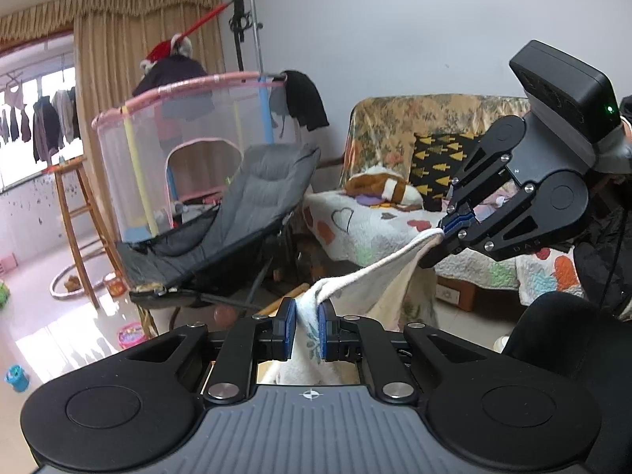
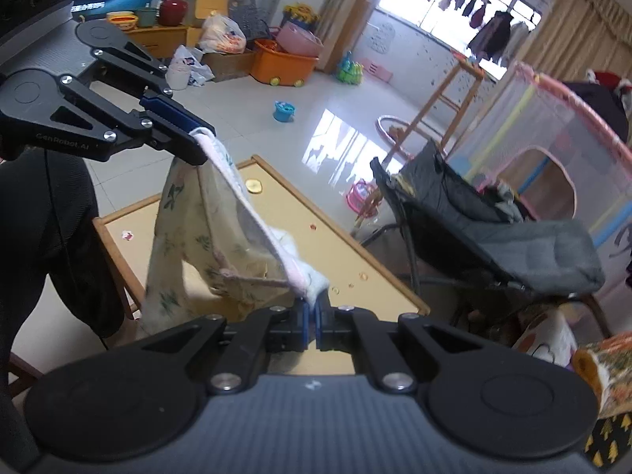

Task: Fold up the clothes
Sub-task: 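Hold the cloth up with both grippers, letting it hang open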

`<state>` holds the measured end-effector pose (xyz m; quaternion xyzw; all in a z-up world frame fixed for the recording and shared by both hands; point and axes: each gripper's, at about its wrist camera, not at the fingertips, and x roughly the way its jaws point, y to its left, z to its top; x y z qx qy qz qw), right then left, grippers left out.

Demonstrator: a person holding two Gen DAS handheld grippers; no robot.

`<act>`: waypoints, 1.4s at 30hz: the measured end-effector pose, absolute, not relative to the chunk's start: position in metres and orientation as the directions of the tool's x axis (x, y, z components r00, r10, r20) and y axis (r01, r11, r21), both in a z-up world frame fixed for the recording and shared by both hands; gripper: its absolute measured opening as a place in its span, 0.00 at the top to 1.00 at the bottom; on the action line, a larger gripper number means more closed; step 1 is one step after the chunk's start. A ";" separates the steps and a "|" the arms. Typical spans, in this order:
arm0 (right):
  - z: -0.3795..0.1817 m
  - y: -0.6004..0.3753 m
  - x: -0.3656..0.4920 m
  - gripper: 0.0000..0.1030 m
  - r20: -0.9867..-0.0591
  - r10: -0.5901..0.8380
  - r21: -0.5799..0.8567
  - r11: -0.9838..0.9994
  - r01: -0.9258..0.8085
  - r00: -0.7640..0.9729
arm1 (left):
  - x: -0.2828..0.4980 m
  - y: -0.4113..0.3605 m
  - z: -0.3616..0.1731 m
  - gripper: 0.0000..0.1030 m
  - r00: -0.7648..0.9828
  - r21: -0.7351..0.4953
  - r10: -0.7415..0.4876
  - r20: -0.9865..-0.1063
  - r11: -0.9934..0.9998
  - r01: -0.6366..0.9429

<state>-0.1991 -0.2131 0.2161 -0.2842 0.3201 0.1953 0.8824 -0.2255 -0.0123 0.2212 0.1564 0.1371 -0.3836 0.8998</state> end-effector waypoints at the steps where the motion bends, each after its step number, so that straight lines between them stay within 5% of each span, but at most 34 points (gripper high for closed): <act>1: 0.220 -0.211 -0.203 0.97 -0.673 0.165 -0.383 0.756 -0.531 0.721 | -0.232 -0.011 0.226 0.89 0.669 0.182 -0.651 -0.358 0.654 0.734; 16: 0.242 -0.191 -0.242 0.97 -0.655 0.183 -0.430 0.708 -0.561 0.733 | -0.301 0.003 0.262 0.89 0.684 0.247 -0.649 -0.334 0.640 0.728; 23: 0.236 -0.191 -0.219 0.97 -0.643 0.129 -0.425 0.760 -0.492 0.755 | -0.298 0.000 0.228 0.79 0.657 0.157 -0.652 -0.378 0.654 0.740; 35: 0.230 -0.192 -0.181 0.97 -0.661 0.071 -0.408 0.801 -0.437 0.747 | -0.281 -0.051 0.158 0.79 0.566 -0.034 -0.695 -0.443 0.644 0.764; 36: 0.229 -0.192 -0.181 0.97 -0.663 0.070 -0.407 0.801 -0.438 0.745 | -0.280 -0.058 0.153 0.77 0.566 -0.036 -0.691 -0.450 0.647 0.762; 38: 0.227 -0.191 -0.181 0.97 -0.667 0.071 -0.405 0.801 -0.441 0.741 | -0.280 -0.070 0.144 0.54 0.574 -0.022 -0.673 -0.466 0.658 0.753; 42: 0.229 -0.191 -0.189 0.97 -0.664 0.085 -0.400 0.799 -0.449 0.743 | -0.276 -0.085 0.133 0.49 0.583 0.006 -0.648 -0.490 0.666 0.746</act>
